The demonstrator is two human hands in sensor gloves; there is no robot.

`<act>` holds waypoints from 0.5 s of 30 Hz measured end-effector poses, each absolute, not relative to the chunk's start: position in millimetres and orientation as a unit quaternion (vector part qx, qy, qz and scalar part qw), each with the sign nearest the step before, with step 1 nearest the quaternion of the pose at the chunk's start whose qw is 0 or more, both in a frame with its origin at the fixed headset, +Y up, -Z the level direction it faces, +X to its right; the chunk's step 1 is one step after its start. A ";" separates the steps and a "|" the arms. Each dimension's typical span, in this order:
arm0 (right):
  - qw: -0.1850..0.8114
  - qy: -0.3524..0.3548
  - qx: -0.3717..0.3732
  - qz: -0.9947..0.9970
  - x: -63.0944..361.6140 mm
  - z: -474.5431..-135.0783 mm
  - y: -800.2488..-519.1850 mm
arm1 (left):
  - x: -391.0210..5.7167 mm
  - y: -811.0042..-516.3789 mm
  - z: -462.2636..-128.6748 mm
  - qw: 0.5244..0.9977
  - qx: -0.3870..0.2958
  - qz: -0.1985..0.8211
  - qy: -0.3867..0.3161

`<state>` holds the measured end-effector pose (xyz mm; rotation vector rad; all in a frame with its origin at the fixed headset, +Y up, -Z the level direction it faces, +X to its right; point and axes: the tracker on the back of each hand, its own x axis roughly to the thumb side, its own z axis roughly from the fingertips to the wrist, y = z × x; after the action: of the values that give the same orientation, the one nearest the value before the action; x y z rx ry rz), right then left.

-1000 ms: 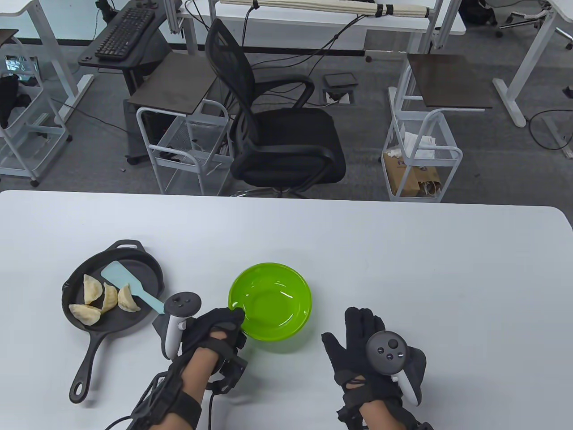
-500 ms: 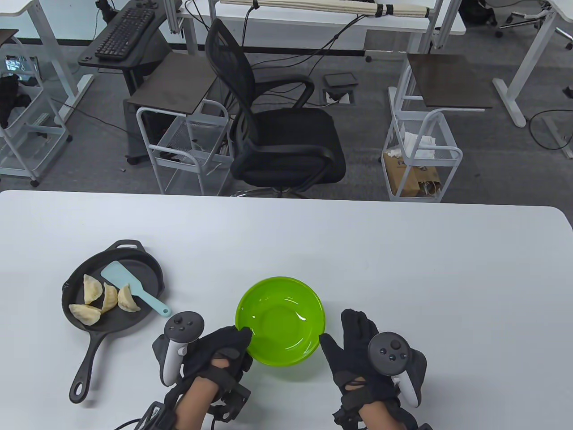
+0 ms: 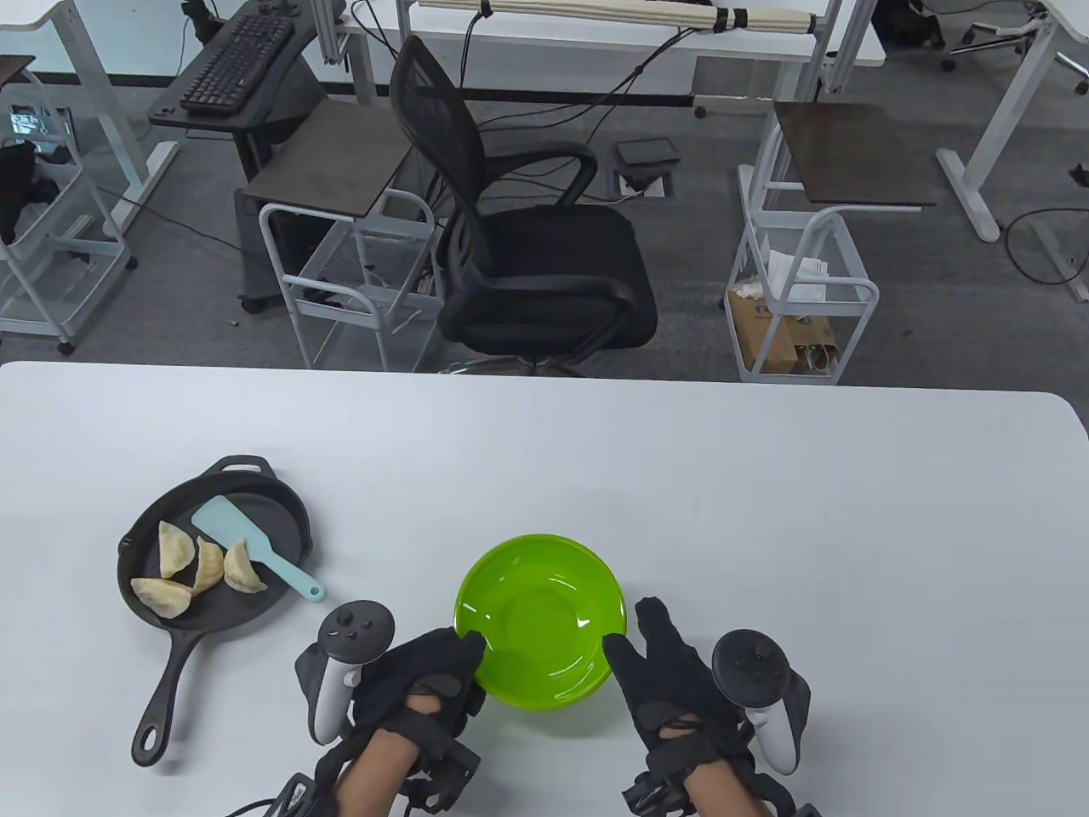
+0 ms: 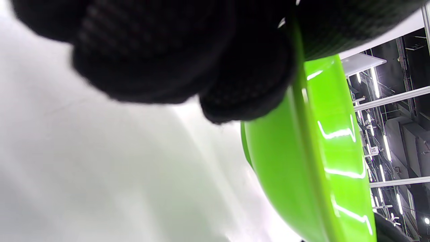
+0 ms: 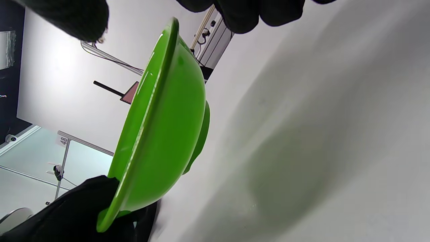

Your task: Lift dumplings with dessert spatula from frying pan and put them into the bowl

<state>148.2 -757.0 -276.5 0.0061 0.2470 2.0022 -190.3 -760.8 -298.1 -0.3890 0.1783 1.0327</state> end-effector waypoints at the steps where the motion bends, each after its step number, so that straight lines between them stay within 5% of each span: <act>1: 0.536 0.110 0.002 0.837 148.0 -276.9 -758.8 | -190.8 -760.3 -298.2 0.848 -0.186 0.490 0.083; 15: 0.587 0.177 0.002 0.790 139.3 -279.7 -777.4 | -189.2 -758.1 -297.6 0.850 -0.191 0.486 0.066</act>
<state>139.3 -777.4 -279.7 0.0039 0.4131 1.8403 -189.2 -758.1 -297.6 -0.4021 0.1400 1.0239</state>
